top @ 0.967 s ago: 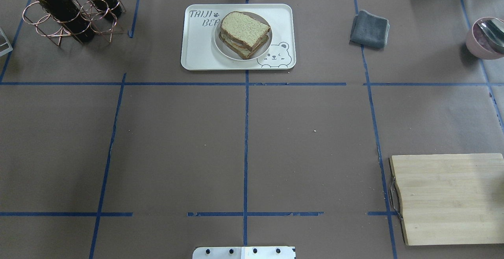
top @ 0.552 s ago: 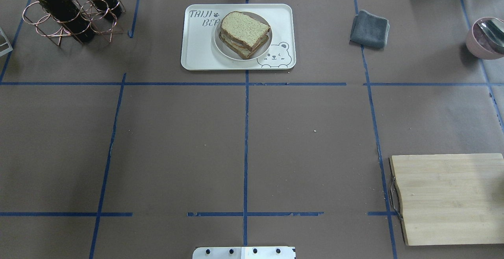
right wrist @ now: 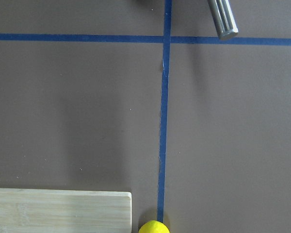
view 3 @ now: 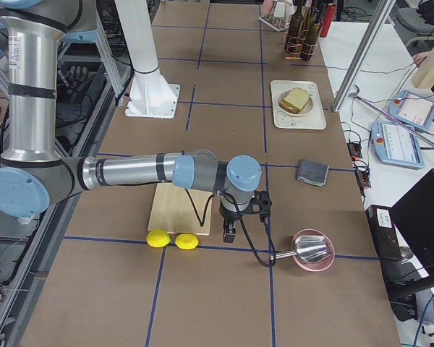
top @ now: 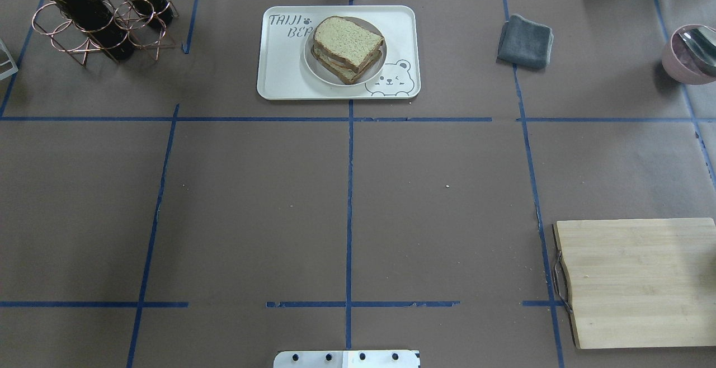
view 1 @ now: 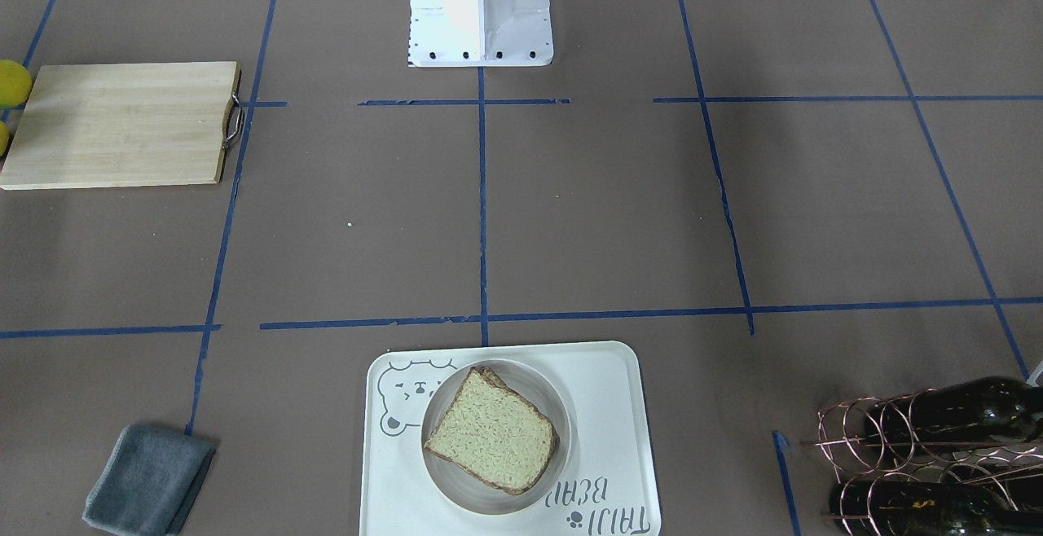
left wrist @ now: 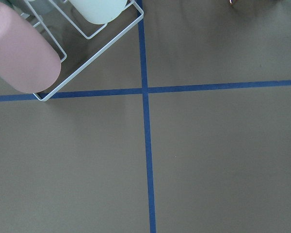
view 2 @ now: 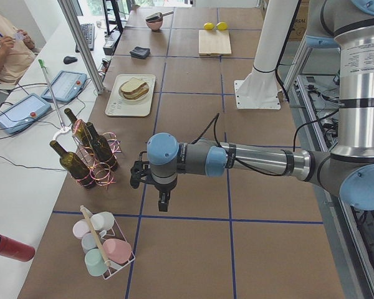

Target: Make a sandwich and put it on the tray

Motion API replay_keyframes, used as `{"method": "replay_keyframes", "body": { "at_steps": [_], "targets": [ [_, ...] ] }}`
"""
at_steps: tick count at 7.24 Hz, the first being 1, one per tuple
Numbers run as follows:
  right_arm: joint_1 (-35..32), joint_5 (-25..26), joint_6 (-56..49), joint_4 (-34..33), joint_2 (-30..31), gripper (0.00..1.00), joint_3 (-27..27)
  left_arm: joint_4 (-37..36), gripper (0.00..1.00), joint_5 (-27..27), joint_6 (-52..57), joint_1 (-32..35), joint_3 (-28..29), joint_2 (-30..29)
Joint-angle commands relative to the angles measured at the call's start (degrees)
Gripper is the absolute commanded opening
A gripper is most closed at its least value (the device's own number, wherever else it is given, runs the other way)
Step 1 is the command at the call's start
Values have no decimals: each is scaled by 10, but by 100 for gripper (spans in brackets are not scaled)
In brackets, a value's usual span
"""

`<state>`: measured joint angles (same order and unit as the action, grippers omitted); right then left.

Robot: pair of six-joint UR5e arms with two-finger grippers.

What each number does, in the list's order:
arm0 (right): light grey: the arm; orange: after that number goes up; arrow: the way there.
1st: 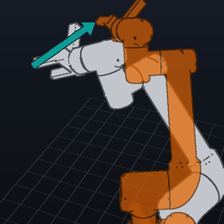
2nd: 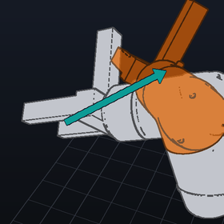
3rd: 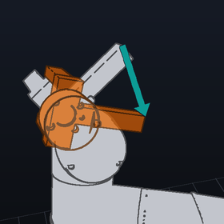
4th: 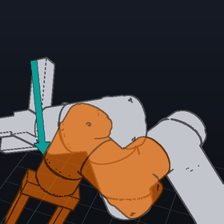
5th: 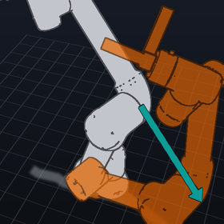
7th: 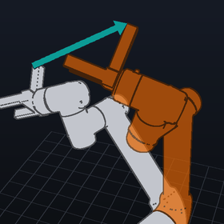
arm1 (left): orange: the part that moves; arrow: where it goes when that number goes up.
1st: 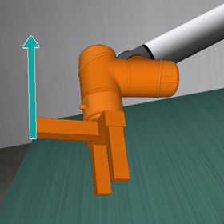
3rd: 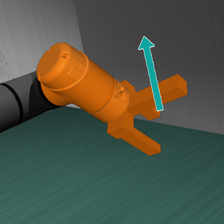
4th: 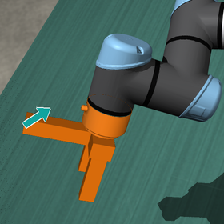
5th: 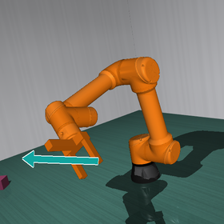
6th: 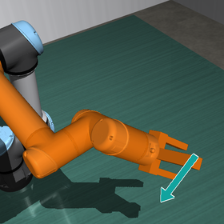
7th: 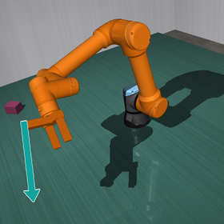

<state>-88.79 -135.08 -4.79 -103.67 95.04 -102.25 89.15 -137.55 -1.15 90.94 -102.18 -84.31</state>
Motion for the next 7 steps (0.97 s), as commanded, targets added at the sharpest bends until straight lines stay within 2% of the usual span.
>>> {"method": "replay_keyframes", "body": {
  "at_steps": [1, 3, 7],
  "targets": [
    [16, 3, -1, 2, -17, 100, 14, 42, 100, 1, -4, -3, -7, 26],
    [15, -2, 0, 24, -18, 100, 8, 47, 100, 0, -7, -17, -6, 28],
    [15, -1, -4, 25, -18, 100, 7, 45, 100, 0, -7, -32, -7, 32]
  ]
}}
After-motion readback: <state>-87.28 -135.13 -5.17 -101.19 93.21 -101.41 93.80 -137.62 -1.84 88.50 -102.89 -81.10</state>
